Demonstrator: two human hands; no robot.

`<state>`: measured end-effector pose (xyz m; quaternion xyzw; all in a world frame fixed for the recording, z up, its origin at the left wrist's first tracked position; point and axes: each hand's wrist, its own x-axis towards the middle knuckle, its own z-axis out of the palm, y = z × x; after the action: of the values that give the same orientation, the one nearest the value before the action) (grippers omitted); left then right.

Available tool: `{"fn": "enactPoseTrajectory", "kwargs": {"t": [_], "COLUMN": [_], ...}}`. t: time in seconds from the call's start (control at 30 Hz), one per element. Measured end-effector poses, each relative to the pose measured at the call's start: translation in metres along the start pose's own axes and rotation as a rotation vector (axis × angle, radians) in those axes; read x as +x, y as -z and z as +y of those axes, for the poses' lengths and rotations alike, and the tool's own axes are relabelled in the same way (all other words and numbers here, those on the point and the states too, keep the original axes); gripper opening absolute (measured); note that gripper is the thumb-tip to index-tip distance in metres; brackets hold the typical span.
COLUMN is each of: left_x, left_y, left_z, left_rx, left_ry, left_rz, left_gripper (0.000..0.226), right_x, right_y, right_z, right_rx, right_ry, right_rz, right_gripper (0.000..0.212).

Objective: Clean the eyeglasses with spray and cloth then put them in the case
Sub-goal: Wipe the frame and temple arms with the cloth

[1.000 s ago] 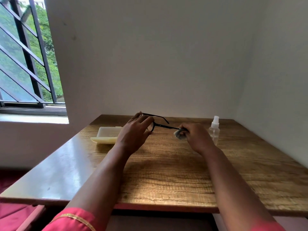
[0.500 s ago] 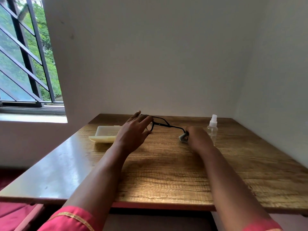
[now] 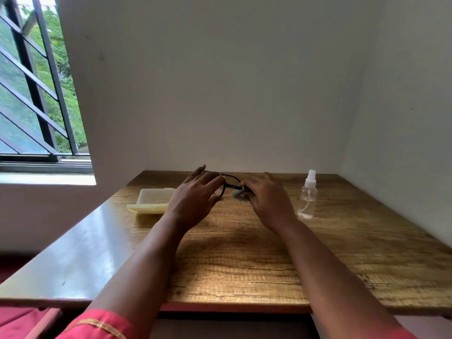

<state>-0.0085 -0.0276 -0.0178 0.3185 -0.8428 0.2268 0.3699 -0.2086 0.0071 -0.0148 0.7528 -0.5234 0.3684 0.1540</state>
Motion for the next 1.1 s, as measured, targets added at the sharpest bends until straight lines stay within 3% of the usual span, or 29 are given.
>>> {"fn": "enactPoseTrajectory", "kwargs": {"t": [0.17,0.33,0.6,0.8,1.0,1.1], "left_x": [0.001,0.002,0.001,0.000,-0.001,-0.001], "left_y": [0.001,0.000,0.003,0.004,0.004,0.005], "left_z": [0.004,0.004,-0.001,0.001,0.002,0.002], "left_rx": [0.016,-0.018,-0.085,-0.122,-0.148,-0.131], "left_ry": [-0.048,-0.009,0.074,0.098,0.097,0.107], "left_rz": [0.018,0.017,0.033,0.047,0.041,0.056], "left_gripper": [0.044,0.041,0.041,0.040,0.040,0.042], "right_x": [-0.001,0.000,0.001,-0.003,-0.006,-0.006], "right_y": [-0.006,-0.004,0.002,0.005,0.004,0.006], "right_z": [-0.017,-0.020,-0.001,0.013,0.021,0.020], "right_rx": [-0.081,-0.087,-0.048,0.074,-0.012,-0.067], "right_ry": [0.146,0.143,-0.048,-0.321,-0.530,-0.534], "right_rz": [0.140,0.176,0.179,0.111,-0.032,-0.068], "right_gripper": [0.024,0.031,0.019,0.020,0.020,0.018]}}
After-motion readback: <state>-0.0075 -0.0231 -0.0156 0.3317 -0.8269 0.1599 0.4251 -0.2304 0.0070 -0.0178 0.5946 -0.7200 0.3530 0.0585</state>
